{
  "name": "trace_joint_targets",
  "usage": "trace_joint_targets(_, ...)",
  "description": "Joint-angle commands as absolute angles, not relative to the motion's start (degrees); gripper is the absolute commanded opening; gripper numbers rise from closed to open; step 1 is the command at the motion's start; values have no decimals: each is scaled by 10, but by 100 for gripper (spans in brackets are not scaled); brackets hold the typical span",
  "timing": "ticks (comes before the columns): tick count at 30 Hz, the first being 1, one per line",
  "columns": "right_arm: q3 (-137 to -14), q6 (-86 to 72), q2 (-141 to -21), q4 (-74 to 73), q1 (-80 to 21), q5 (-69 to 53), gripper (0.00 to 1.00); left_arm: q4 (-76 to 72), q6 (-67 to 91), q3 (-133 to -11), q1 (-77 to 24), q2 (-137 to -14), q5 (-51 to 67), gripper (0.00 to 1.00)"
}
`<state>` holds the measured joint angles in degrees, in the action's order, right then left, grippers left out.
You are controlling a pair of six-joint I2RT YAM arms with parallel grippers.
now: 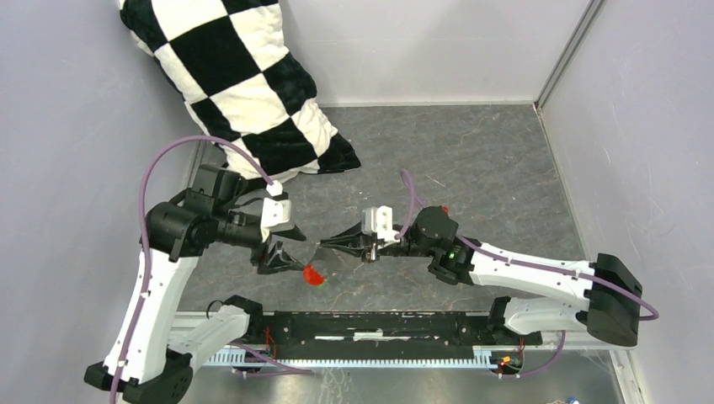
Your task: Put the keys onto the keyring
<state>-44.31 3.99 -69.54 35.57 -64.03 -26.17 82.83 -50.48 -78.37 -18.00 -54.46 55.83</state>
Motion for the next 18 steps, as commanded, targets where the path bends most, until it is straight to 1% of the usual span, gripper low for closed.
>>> trace_joint_targets(1,-486,125,-664,301,-669,-187,0,839,-507,-804,-195,-549,594,69)
trace_joint_targets(4,-497,145,-662,281,-679,-183,0,816,-485,-813,-195,-559,604,68)
trace_joint_targets(7,-504,158,-661,270,-691,-172,0,748,-411,-811,-195,-561,598,61)
trace_joint_targets(8,-505,161,-659,269,-694,-170,0,739,-408,-812,-195,-564,599,60)
trace_joint_targets(13,-508,176,-652,264,-700,-154,0,743,-409,-816,-196,-571,607,57)
trace_joint_targets(18,-516,182,-652,265,-702,-143,0,784,-431,-817,-203,-573,619,52)
